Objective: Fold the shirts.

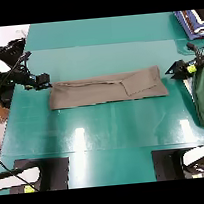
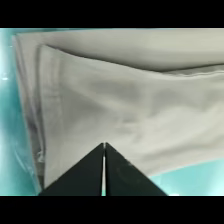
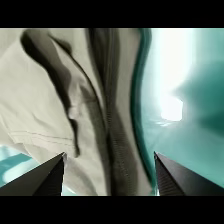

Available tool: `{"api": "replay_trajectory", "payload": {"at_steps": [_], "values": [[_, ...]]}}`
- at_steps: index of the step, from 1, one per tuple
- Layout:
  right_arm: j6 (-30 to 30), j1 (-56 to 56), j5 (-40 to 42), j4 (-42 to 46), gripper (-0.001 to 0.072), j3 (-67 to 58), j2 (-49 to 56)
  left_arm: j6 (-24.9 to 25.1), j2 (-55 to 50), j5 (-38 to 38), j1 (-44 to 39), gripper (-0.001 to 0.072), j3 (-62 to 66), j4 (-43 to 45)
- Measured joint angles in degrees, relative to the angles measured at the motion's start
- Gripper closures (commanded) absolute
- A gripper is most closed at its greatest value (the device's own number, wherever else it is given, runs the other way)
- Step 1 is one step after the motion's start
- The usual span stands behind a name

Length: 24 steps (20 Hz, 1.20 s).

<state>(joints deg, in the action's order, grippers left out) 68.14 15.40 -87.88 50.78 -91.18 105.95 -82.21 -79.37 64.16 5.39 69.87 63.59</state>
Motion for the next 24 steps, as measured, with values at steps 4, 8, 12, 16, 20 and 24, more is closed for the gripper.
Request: {"api": "replay_trajectory", "payload": {"at_steps": [4,8,12,16,20,24], "values": [[-1.8,-1.2,-0.4,-2.4,0.0088,0.3,3.2,0.1,0.2,-0.2,0.0,0.0682,0.0,-1.9],[-2.5,-5.2,-2.2,-4.5,0.0134,-1.8,6.7,0.0,0.3,0.1,-0.1,0.0682,0.0,-3.0],[-3.4,-9.0,-2.7,-4.8,0.0431,-2.7,8.7,0.0,0.3,1.0,-0.8,0.0683,0.0,-3.8],[-4.3,-10.7,-2.1,-3.7,0.0695,-2.9,8.3,0.0,0.1,-0.2,-6.0,0.0683,0.2,-4.0],[-4.2,-11.6,-2.5,-4.3,0.0696,-3.1,3.4,0.0,-3.6,-3.3,-13.9,0.0683,3.7,-3.9],[1.4,-13.9,-2.7,-4.6,0.0695,-6.0,-3.7,-0.2,-12.5,-4.6,-21.9,0.0683,12.7,-3.9]]}}
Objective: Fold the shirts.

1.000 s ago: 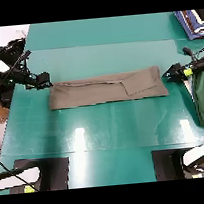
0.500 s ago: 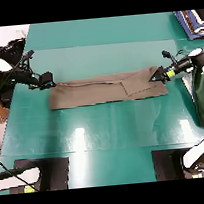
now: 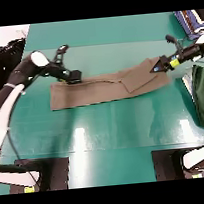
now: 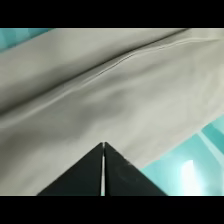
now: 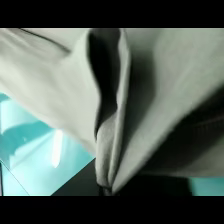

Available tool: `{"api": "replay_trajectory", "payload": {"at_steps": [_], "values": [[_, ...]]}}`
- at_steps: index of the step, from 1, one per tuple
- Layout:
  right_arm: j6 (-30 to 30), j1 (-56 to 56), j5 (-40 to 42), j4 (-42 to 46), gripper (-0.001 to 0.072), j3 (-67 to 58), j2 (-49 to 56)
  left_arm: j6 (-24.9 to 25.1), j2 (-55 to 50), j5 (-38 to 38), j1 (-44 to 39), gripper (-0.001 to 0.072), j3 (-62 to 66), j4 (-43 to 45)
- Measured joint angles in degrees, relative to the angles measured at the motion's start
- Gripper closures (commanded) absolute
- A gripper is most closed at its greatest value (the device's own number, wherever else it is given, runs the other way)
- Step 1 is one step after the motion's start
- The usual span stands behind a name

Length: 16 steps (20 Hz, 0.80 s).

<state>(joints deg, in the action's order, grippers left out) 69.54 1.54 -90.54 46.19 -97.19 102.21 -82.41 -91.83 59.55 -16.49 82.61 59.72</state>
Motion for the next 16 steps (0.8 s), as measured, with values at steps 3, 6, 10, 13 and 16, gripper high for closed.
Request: {"api": "replay_trajectory", "payload": {"at_steps": [3,6,10,13,16], "values": [[5.2,-3.3,-0.9,-0.1,0.0696,-6.7,-2.9,-0.7,-7.8,-0.3,-5.4,0.0683,7.7,0.0],[9.1,-7.4,-1.8,-0.2,0.0696,-13.9,-3.9,-1.5,-14.4,-0.4,-9.5,0.0683,14.1,0.0],[12.4,-12.7,-1.5,-1.7,0.0696,-19.0,-4.4,-3.7,-20.5,-1.3,-11.9,0.0683,20.1,-0.5],[12.7,-15.5,0.2,-6.1,0.0696,-18.6,-4.5,-5.1,-22.5,-2.8,-12.6,0.0683,21.8,-1.0],[11.3,-18.1,2.6,-8.5,0.0696,-18.9,-4.5,-5.7,-23.3,-4.4,-12.7,0.0683,22.4,-1.2]]}}
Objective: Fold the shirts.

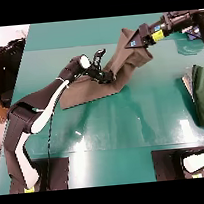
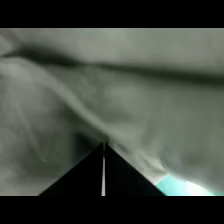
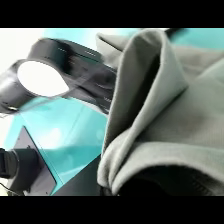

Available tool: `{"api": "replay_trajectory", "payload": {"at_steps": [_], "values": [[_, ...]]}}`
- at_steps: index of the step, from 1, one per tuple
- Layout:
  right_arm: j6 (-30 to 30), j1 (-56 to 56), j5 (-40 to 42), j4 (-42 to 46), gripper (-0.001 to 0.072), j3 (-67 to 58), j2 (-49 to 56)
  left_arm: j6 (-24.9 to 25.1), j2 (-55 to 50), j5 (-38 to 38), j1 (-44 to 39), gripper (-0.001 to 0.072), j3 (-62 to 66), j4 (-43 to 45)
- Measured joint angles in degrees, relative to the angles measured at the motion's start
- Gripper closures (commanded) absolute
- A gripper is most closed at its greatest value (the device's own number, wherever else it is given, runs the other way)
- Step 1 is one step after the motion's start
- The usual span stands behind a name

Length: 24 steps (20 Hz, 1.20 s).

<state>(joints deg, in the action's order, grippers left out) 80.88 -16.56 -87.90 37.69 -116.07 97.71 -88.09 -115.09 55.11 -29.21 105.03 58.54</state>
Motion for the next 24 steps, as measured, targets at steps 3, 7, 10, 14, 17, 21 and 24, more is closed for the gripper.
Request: {"api": "replay_trajectory", "payload": {"at_steps": [3,7,10,14,17,21,24], "values": [[-1.6,-2.6,2.3,-1.2,0.0696,-1.1,0.0,-0.2,-0.3,-1.2,-0.1,0.0683,0.2,0.3],[-3.5,-5.0,3.9,-1.6,0.0696,-1.5,0.4,-0.4,0.7,-0.3,1.5,0.0683,0.4,1.3],[-4.8,-6.4,4.8,-1.6,0.0696,-1.6,0.8,-0.4,3.6,2.7,4.4,0.0683,0.4,2.7],[-7.0,-8.2,6.8,-1.6,0.0696,-1.6,1.1,0.4,9.9,7.9,10.8,0.0683,0.4,7.1],[-8.8,-11.1,8.5,-1.6,0.0695,-1.6,2.8,1.1,15.7,11.1,17.0,0.0682,0.4,10.5],[-11.9,-17.3,13.2,-1.6,0.0694,-1.6,7.4,3.4,22.2,16.0,24.4,0.0682,0.4,12.2],[-13.7,-22.0,18.9,-1.7,0.0219,-1.6,11.5,5.4,25.4,20.0,29.1,0.0682,0.4,12.9]]}}
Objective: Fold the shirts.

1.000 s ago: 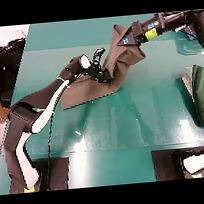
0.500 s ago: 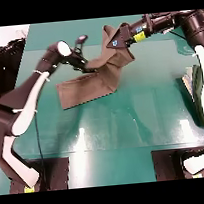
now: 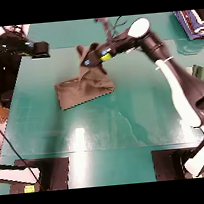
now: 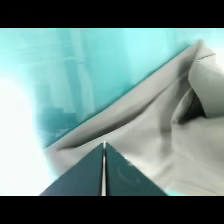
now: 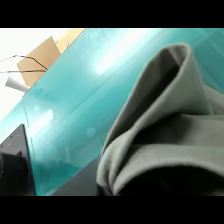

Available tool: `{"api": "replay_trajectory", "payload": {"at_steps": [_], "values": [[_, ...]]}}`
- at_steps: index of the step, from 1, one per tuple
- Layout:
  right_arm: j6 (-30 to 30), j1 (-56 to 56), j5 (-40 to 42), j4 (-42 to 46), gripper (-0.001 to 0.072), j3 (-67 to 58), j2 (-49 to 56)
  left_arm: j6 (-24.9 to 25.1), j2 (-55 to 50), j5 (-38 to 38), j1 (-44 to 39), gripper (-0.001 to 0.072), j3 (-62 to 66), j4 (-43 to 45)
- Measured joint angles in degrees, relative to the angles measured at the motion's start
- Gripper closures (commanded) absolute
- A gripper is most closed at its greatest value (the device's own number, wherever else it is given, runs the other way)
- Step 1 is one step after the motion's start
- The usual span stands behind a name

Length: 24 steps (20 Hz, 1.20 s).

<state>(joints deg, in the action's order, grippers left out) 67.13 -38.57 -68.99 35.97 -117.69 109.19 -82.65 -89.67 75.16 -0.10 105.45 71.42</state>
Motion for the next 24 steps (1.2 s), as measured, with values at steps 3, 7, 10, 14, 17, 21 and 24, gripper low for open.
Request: {"api": "replay_trajectory", "payload": {"at_steps": [3,7,10,14,17,21,24], "values": [[-3.1,-5.5,5.5,-1.2,0.0177,0.0,4.5,0.5,2.5,1.5,4.1,0.0682,0.0,0.2],[-7.9,-9.7,9.8,-1.6,0.0265,0.0,5.7,0.4,5.1,1.6,7.0,0.0682,0.0,0.4],[-6.4,-6.8,7.7,5.4,0.0265,0.0,1.9,0.2,6.1,1.7,7.7,0.0682,0.0,0.3],[-1.3,3.5,1.4,13.6,0.0112,5.0,-4.5,0.2,6.5,2.5,8.0,0.0682,0.0,0.1],[1.4,12.2,-1.9,15.9,0.0057,11.8,-7.0,0.2,6.6,3.0,8.0,0.0682,0.0,-0.3],[3.3,19.6,-4.8,11.8,0.0059,18.7,-4.8,0.2,6.6,3.3,8.0,0.0682,0.0,-1.8],[4.0,20.3,-6.3,7.4,0.0059,19.2,0.1,0.2,6.6,3.3,8.0,0.0682,0.0,-2.5]]}}
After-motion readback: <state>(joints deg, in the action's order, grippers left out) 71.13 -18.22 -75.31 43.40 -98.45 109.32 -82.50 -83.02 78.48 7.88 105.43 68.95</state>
